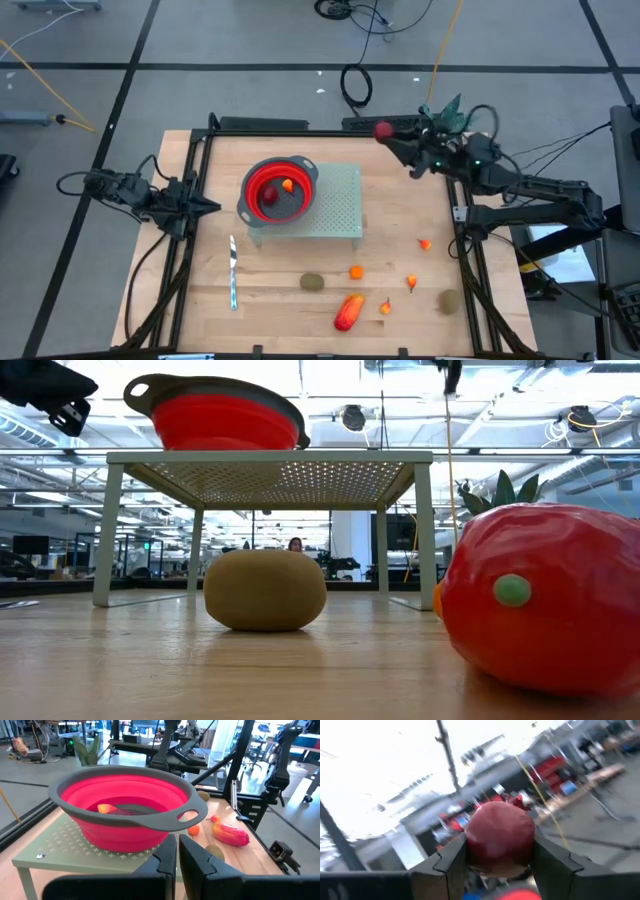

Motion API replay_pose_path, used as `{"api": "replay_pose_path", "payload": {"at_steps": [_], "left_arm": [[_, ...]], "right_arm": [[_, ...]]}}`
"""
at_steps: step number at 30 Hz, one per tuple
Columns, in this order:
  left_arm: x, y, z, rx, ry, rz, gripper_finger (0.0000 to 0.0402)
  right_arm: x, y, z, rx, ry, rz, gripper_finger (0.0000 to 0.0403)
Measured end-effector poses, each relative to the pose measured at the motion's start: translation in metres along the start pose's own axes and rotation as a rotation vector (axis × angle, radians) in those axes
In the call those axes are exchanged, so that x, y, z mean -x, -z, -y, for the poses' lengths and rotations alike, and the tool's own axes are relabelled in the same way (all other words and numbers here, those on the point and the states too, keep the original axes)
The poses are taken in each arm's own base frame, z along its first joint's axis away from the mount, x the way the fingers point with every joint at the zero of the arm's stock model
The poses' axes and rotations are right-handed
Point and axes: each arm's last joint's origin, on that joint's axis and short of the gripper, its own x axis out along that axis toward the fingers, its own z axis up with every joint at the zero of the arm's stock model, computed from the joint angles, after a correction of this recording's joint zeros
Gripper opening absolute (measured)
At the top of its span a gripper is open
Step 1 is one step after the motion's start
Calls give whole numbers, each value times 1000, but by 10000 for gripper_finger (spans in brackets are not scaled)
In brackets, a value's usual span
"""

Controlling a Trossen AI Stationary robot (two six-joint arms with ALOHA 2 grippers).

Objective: Pick & Place Fruit
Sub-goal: Put the pomegranate into the strainer bowl on the shelf

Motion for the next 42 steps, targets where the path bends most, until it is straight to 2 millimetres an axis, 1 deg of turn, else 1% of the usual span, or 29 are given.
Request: {"api": "replay_pose_path", "payload": {"at_steps": [5, 11, 17, 21, 25, 29, 34, 42], "left_arm": [[0, 0, 0, 0, 0, 1, 19], [0, 0, 0, 1, 0, 1, 19], [0, -1, 0, 3, 1, 5, 19], [0, -1, 0, 3, -16, 10, 19], [0, -1, -1, 3, -21, 11, 19], [0, -1, -1, 3, -21, 11, 19], [0, -1, -1, 4, -31, 13, 19], [0, -1, -3, 3, -112, 26, 19]], "right_arm": [[1, -5, -12, 37, -170, 32, 174], [3, -3, -23, 170, -390, -28, 177], [5, 1, -29, 382, -540, -52, 176], [6, 3, -31, 548, -575, -13, 178], [5, 6, -31, 708, -574, 7, 182], [4, 10, -27, 839, -534, -8, 180], [2, 17, -18, 1005, -388, -65, 182], [1, 18, -10, 1236, -164, -100, 180]]}}
